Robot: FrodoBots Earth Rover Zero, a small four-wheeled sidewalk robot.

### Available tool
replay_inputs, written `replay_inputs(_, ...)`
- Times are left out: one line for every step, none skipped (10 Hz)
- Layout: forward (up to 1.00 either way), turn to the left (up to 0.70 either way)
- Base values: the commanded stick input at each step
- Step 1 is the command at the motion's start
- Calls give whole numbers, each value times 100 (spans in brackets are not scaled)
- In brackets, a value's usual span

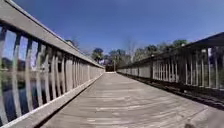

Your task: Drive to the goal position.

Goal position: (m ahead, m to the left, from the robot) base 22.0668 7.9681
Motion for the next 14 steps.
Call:
replay_inputs(70,0)
replay_inputs(70,0)
replay_inputs(70,0)
replay_inputs(70,0)
replay_inputs(70,0)
replay_inputs(70,0)
replay_inputs(70,0)
replay_inputs(70,0)
replay_inputs(70,0)
replay_inputs(70,0)
replay_inputs(70,0)
replay_inputs(70,0)
replay_inputs(70,0)
replay_inputs(70,0)
